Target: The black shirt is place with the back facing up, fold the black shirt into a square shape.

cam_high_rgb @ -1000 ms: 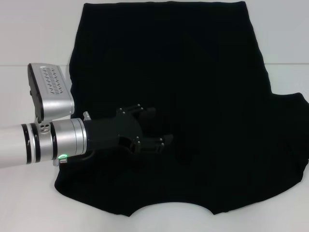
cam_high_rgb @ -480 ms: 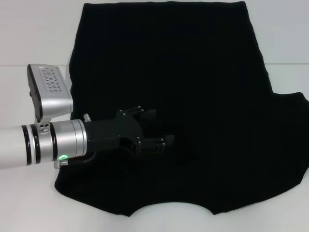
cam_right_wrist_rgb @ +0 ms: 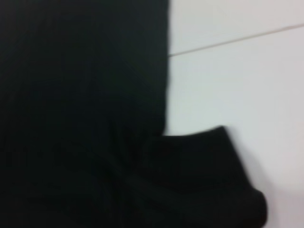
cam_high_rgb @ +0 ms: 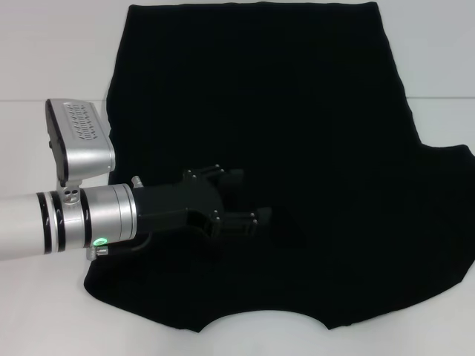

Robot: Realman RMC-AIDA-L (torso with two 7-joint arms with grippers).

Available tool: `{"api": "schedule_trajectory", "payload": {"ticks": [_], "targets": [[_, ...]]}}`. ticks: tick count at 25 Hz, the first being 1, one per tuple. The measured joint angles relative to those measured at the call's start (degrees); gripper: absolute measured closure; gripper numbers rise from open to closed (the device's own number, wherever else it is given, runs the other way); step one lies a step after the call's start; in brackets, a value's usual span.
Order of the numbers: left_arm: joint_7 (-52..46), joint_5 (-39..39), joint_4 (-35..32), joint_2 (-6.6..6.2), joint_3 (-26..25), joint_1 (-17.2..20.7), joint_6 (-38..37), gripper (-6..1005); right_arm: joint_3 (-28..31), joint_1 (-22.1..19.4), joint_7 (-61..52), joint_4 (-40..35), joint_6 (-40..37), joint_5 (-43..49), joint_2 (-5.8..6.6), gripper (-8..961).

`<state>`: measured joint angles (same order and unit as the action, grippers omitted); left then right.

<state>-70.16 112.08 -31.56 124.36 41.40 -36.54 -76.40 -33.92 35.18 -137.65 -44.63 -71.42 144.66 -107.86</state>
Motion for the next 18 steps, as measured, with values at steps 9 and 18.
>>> {"api": "schedule_trajectory", "payload": {"ticks": [9, 18], "targets": [[-0.37, -0.03, -0.16, -0.09, -0.09, 0.11, -0.06, 155, -1.78, 7.10, 0.00, 0.43, -1.18, 0.14, -2.28, 934], [-1.50, -0.03, -0.63, -0.26, -1.92, 0.96, -1.11, 160, -8.29, 15.99, -0.50, 4.14, 1.56, 0.29, -5.21, 933]]}}
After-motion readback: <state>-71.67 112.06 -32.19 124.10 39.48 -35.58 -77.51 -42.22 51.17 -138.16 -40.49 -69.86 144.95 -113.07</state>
